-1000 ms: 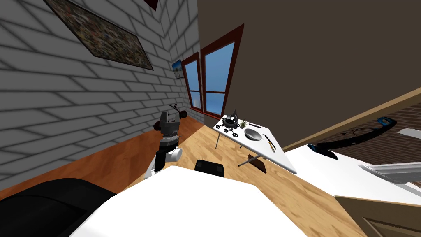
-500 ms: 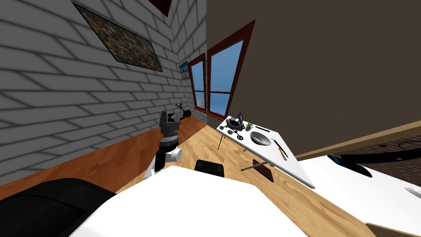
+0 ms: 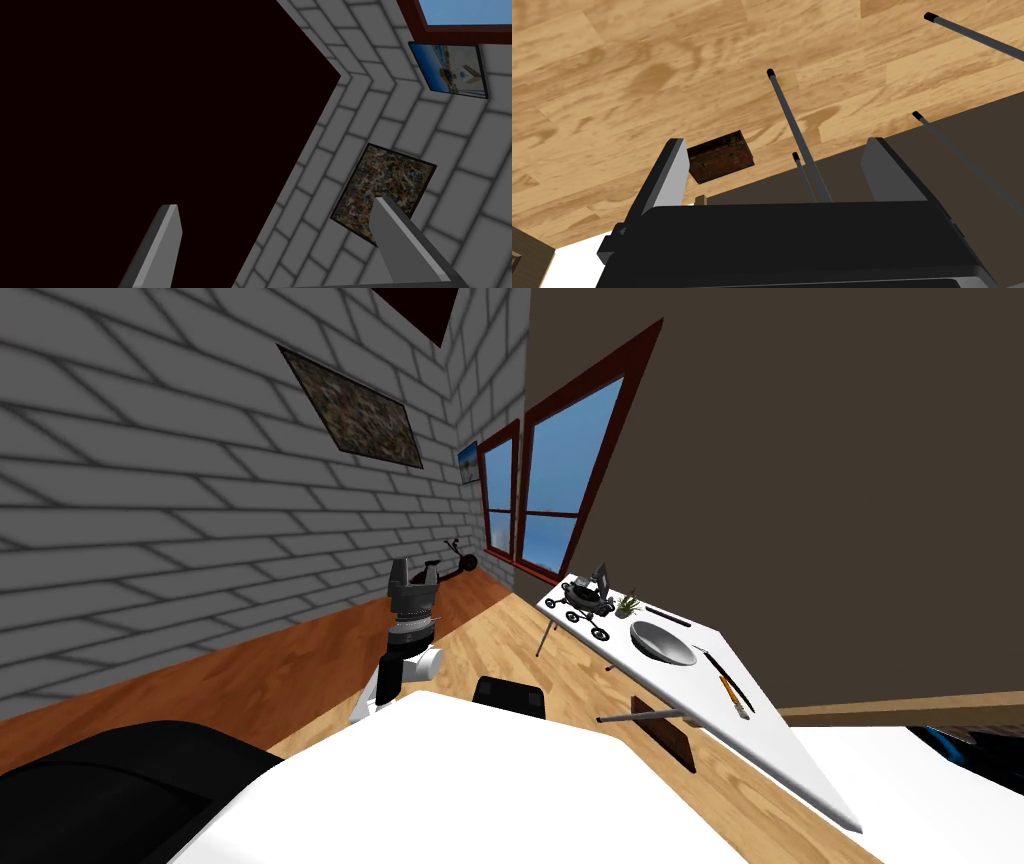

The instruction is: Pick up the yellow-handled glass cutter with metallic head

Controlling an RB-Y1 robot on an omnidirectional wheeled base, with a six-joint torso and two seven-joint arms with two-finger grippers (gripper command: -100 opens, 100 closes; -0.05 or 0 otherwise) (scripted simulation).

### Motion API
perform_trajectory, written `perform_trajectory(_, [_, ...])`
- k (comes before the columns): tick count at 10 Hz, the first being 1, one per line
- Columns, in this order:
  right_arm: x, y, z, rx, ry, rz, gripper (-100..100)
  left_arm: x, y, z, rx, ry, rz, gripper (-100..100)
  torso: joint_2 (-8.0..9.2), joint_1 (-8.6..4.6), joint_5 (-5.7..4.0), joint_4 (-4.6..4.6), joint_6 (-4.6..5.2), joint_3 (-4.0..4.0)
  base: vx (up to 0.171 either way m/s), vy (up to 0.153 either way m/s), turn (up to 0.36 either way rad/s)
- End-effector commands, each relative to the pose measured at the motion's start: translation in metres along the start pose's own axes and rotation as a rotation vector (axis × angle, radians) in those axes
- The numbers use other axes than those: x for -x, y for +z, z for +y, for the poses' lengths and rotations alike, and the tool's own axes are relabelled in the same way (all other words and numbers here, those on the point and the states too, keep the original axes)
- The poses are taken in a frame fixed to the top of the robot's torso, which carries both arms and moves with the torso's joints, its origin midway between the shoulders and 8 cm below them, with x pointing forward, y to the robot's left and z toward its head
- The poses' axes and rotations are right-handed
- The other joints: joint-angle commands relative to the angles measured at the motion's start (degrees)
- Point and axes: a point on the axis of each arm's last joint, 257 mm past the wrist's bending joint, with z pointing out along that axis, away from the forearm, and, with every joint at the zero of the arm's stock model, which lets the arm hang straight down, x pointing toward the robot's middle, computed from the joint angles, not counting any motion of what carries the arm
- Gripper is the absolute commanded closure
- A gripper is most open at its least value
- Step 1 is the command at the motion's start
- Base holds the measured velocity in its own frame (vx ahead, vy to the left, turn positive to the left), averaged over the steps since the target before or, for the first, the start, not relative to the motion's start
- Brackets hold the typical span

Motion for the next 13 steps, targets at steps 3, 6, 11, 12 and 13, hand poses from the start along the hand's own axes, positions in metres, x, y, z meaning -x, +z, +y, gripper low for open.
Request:
perform_trajectory(3, [0.035,-0.028,-0.031,-0.096,-0.032,-0.057,-100,0.0,0.0,0.0,0.0,0.0,0.0,0,0.03,-0.01,-0.03,0.01,0.02,0.02,0.031,-0.002,0.114])
perform_trajectory(6, [0.08,-0.061,-0.054,-0.174,-0.061,-0.124,-100,0.0,0.0,0.0,0.0,0.0,0.0,0,0.04,-0.03,-0.04,0.01,0.07,0.02,0.033,-0.015,0.153])
perform_trajectory(11, [0.147,-0.104,-0.059,-0.23,-0.101,-0.239,-100,0.0,0.0,0.0,0.0,0.0,0.0,0,-0.21,-0.29,-0.08,-0.04,0.0,-0.12,0.082,-0.074,0.19])
perform_trajectory(12, [0.156,-0.107,-0.055,-0.226,-0.104,-0.258,-100,0.0,0.0,0.0,0.0,0.0,0.0,0,-0.33,-0.52,-0.15,-0.07,0.0,-0.19,0.117,-0.192,0.247])
perform_trajectory(13, [0.163,-0.108,-0.05,-0.217,-0.105,-0.273,-100,0.0,0.0,0.0,0.0,0.0,0.0,0,-0.36,-0.68,-0.2,-0.08,0.0,-0.21,0.116,-0.167,0.197])
